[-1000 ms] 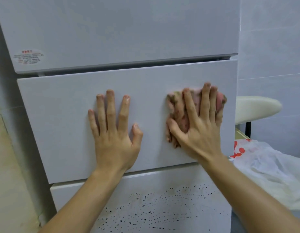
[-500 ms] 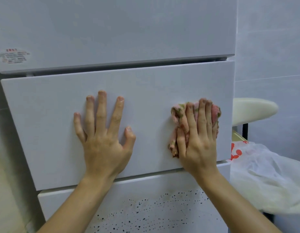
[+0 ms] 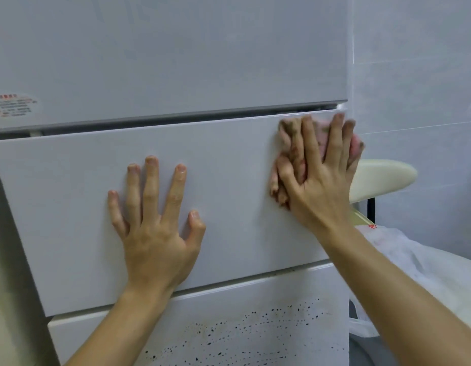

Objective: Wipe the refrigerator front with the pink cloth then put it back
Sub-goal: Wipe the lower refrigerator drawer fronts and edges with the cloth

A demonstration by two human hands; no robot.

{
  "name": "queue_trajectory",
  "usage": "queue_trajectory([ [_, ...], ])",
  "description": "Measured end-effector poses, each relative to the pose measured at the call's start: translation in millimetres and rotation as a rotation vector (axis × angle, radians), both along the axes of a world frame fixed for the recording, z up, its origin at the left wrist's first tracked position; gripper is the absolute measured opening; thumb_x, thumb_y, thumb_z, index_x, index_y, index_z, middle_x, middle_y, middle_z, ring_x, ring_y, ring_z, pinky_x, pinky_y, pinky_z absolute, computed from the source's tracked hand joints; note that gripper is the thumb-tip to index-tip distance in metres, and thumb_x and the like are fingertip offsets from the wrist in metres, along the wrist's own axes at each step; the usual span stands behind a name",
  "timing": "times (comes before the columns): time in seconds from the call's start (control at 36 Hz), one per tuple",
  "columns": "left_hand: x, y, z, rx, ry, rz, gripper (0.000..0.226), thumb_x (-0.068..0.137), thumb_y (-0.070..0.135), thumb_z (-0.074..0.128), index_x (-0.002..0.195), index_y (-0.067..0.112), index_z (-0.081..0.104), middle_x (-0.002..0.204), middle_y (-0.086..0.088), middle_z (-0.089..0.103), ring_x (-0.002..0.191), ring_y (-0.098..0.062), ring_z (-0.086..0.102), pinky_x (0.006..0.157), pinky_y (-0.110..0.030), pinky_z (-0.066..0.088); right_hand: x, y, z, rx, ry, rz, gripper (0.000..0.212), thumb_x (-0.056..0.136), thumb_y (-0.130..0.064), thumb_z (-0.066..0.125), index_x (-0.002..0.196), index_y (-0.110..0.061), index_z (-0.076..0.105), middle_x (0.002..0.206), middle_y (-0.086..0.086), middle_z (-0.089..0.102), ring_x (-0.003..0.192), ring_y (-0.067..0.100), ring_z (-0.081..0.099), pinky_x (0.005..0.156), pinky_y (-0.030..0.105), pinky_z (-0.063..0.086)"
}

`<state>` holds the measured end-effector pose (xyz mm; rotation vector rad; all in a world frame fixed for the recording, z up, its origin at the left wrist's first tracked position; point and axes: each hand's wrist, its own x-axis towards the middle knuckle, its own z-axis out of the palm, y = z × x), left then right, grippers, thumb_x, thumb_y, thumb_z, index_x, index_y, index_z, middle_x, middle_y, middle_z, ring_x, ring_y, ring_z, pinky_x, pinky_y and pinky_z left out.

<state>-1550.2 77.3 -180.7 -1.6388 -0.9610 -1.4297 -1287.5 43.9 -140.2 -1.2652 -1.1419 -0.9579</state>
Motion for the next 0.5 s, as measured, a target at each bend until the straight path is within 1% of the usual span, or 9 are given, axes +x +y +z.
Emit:
queue_trajectory([
  [0.08,-2,-2,0,-0.018,0.000,-0.006,0.069,0.096,0.035,0.053,0.162,0.023,0.036,0.173,-0.012,0.020,0.160,-0.036,0.016,0.127,-0.063,0.008,7,3,15,0.025,-0.022,0.010,0.064,0.108,-0.054,0.038,0.164,-0.025,0.033,0.173,0.022,0.013,0.161,0.040,0.007,0.129,0.060,0.007],
  [0.17,-2,-4,0,-0.041,0.006,-0.021,0.070,0.096,0.034,0.054,0.163,0.024,0.034,0.173,-0.012,0.018,0.161,-0.035,0.013,0.127,-0.063,0.006,11,4,0,0.060,-0.023,0.038,0.061,0.111,-0.049,0.031,0.164,-0.019,0.034,0.171,0.024,0.016,0.160,0.041,0.011,0.130,0.056,0.009],
  [0.25,-1,-3,-1,-0.055,0.007,-0.027,0.071,0.096,0.034,0.055,0.163,0.024,0.033,0.174,-0.011,0.017,0.161,-0.034,0.011,0.128,-0.062,0.005,8,5,-25,0.067,0.035,0.044,0.060,0.112,-0.043,0.029,0.164,-0.012,0.031,0.171,0.025,0.017,0.160,0.040,0.012,0.131,0.054,0.009],
  [0.36,-1,-2,-1,-0.057,-0.004,-0.054,0.071,0.097,0.034,0.053,0.164,0.023,0.032,0.174,-0.012,0.015,0.161,-0.034,0.009,0.128,-0.063,0.002,8,1,-72,0.026,0.086,0.071,0.060,0.112,-0.040,0.030,0.165,-0.011,0.024,0.171,0.026,0.012,0.161,0.040,0.009,0.129,0.061,0.012],
  [0.42,0,-3,-2,-0.056,-0.006,-0.058,0.071,0.097,0.033,0.053,0.164,0.023,0.031,0.174,-0.013,0.016,0.161,-0.035,0.010,0.128,-0.063,0.002,9,-3,-101,-0.013,0.131,0.114,0.060,0.111,-0.038,0.035,0.165,-0.014,0.023,0.173,0.021,0.006,0.162,0.036,0.004,0.128,0.063,0.012],
  [0.5,0,-4,-2,-0.061,-0.009,-0.067,0.071,0.097,0.033,0.053,0.164,0.023,0.032,0.174,-0.013,0.016,0.161,-0.036,0.011,0.128,-0.063,0.002,8,-8,-137,-0.070,0.151,0.141,0.061,0.111,-0.042,0.032,0.166,-0.018,0.024,0.175,0.011,-0.004,0.163,0.033,-0.001,0.127,0.066,0.010],
])
